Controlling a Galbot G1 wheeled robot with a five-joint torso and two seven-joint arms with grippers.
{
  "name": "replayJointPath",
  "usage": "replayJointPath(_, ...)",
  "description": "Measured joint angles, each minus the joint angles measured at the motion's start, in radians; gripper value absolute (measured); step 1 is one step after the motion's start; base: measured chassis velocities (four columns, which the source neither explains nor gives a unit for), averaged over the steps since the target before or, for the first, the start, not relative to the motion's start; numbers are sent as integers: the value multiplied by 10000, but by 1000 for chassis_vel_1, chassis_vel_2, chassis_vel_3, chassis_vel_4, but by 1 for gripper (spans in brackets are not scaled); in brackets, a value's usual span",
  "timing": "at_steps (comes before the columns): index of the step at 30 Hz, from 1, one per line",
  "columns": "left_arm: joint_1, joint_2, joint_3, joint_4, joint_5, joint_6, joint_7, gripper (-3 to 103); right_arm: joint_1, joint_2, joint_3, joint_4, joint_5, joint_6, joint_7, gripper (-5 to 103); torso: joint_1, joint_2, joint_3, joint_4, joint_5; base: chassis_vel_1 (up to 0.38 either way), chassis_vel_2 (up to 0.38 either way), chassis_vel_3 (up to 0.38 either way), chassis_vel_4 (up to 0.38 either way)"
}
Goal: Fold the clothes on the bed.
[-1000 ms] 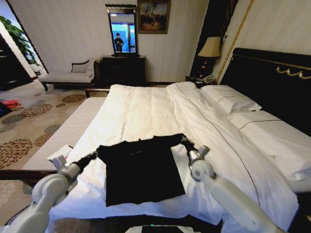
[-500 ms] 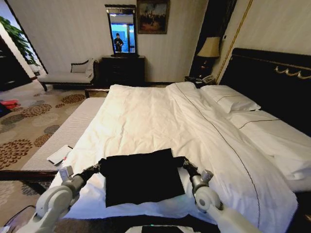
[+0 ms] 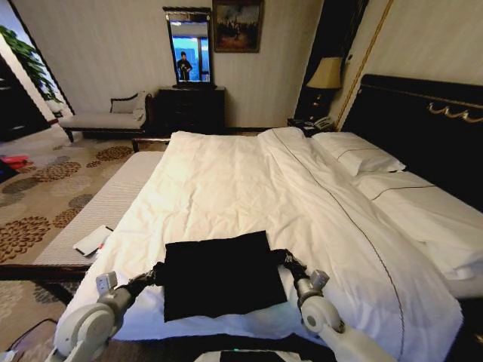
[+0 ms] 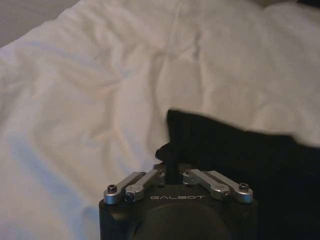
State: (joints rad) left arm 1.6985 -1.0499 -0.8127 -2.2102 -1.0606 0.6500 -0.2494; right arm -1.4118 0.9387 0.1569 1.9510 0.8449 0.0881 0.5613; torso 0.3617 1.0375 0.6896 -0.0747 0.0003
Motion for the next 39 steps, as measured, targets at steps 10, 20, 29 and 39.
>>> replayJointPath(10,-1974,-181,-899,-368,-2823,418,428,58,-64,221,1566,1338,409,129,421,56,0,1,-1,-8,-3,0,0,0,0)
replayJointPath(20,-3907,-238,-18,2611,-3370,880,504,90,496,418,1172,402,552,33,564,88,1,-1,2,-8,-4,0,0,0,0)
replayJointPath(29,-4516,-645,227,4743,-3134,880,1324,100,1214,468,390,-292,529,-109,680,100,1,-1,1,-4,-2,0,0,0,0)
replayJointPath(39,-4669,-1063,728,5106,-2615,871,1502,100,1507,435,234,-494,540,-226,781,100,1,-1,0,-9,-2,0,0,0,0)
